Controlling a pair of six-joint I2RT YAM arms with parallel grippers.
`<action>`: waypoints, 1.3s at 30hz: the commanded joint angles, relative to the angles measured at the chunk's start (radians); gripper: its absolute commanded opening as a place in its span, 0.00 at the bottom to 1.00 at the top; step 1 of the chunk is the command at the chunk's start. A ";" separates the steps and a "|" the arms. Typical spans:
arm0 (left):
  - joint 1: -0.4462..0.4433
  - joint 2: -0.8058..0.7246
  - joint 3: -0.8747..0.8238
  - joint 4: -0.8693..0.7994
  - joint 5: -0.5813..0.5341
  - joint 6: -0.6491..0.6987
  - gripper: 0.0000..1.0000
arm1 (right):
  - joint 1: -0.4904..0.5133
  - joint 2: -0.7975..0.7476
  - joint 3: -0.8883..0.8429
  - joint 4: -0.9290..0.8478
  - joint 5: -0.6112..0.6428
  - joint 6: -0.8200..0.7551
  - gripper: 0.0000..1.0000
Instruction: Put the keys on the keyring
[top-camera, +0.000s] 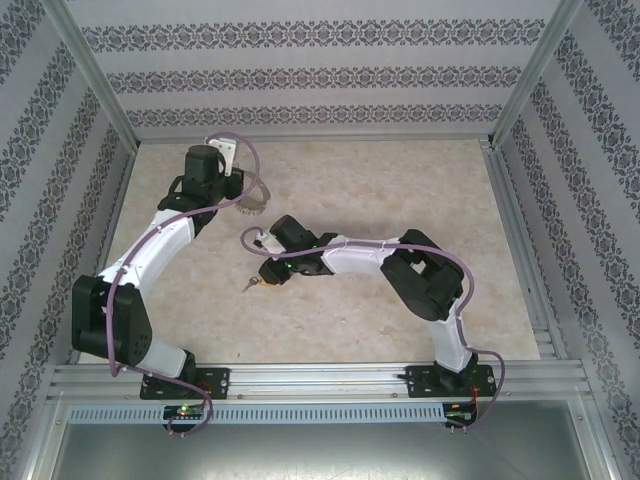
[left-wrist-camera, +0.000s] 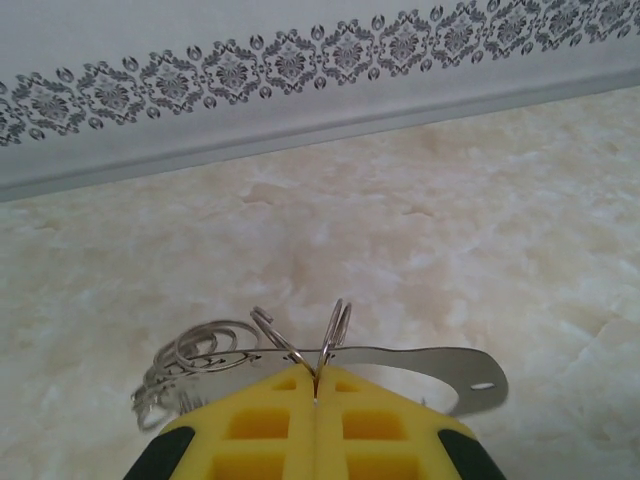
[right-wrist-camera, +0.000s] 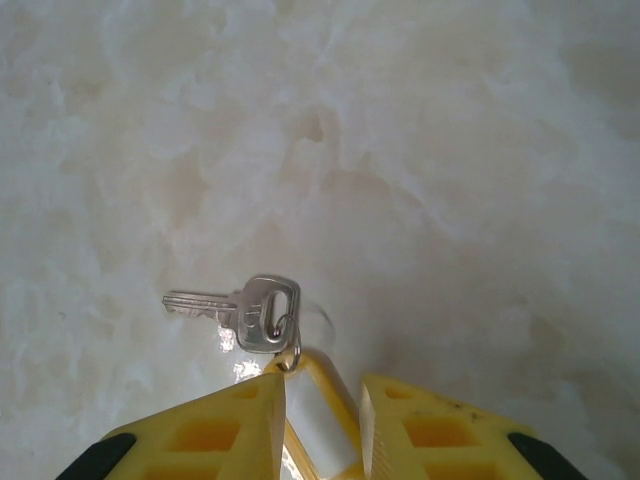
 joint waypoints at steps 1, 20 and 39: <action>0.018 -0.041 0.006 -0.014 0.008 -0.003 0.00 | 0.013 0.040 0.045 0.010 -0.003 -0.024 0.26; 0.027 -0.062 -0.025 -0.006 0.013 -0.001 0.00 | 0.041 0.113 0.102 -0.003 0.011 -0.031 0.28; 0.033 -0.065 -0.021 -0.010 0.026 -0.004 0.00 | 0.042 0.057 0.022 -0.003 0.032 -0.043 0.00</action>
